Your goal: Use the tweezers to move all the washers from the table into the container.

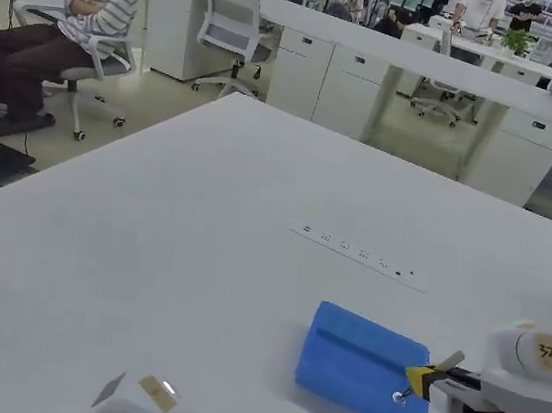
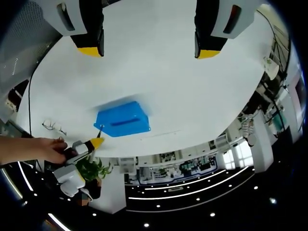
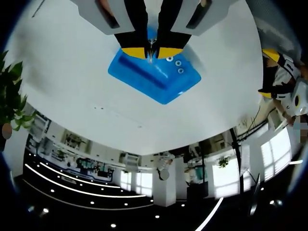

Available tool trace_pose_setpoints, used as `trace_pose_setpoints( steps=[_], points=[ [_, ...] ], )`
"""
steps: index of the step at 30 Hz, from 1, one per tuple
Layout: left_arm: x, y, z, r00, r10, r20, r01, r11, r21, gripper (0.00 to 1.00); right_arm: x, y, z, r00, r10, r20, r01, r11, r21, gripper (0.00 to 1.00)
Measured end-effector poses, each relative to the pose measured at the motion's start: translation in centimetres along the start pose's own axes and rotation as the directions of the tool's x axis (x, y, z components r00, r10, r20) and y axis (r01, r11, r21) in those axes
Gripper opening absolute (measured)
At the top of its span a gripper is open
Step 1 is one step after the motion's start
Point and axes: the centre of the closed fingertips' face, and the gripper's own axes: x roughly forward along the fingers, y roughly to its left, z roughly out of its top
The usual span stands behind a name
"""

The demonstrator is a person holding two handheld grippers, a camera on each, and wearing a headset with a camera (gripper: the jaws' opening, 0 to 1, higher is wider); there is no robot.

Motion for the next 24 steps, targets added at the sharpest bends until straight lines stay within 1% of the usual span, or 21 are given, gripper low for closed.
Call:
trace_pose_setpoints(
  steps=[2,4,8,11,14,18,24],
  points=[
    [0.1,0.1,-0.2,1.0000,0.002,-0.008,-0.002,1.000,0.000,0.78,0.5,-0.4,-0.1,1.0000,0.006,0.007,-0.006,1.000,0.030,0.02],
    [0.2,0.1,-0.3,0.9999,0.003,-0.012,-0.003,1.000,-0.004,0.78,1.0,-0.7,-0.3,1.0000,0.008,-0.004,-0.008,0.999,0.038,0.02],
    [0.3,0.3,-0.5,0.9997,0.009,-0.024,-0.010,1.000,-0.004,0.78,2.0,-0.7,-1.2,0.9993,0.013,-0.036,-0.012,1.000,0.016,0.02],
    [0.3,0.4,-0.7,0.9994,0.015,-0.031,-0.015,1.000,-0.003,0.78,2.6,-0.8,-1.5,0.9990,0.007,-0.043,-0.007,1.000,0.007,0.02],
    [0.4,0.4,-0.9,0.9990,0.018,-0.042,-0.018,1.000,0.001,0.78,3.2,-0.9,-1.7,0.9986,0.013,-0.051,-0.012,1.000,0.019,0.02],
    [0.4,0.4,-1.0,0.9987,0.022,-0.045,-0.022,1.000,0.004,0.78,3.8,-1.1,-2.3,0.9980,0.009,-0.063,-0.008,1.000,0.017,0.02],
    [0.4,0.5,-1.2,0.9984,0.026,-0.050,-0.026,1.000,0.009,0.77,4.5,-1.1,-2.8,0.9968,0.018,-0.078,-0.016,1.000,0.016,0.02]
  ],
)
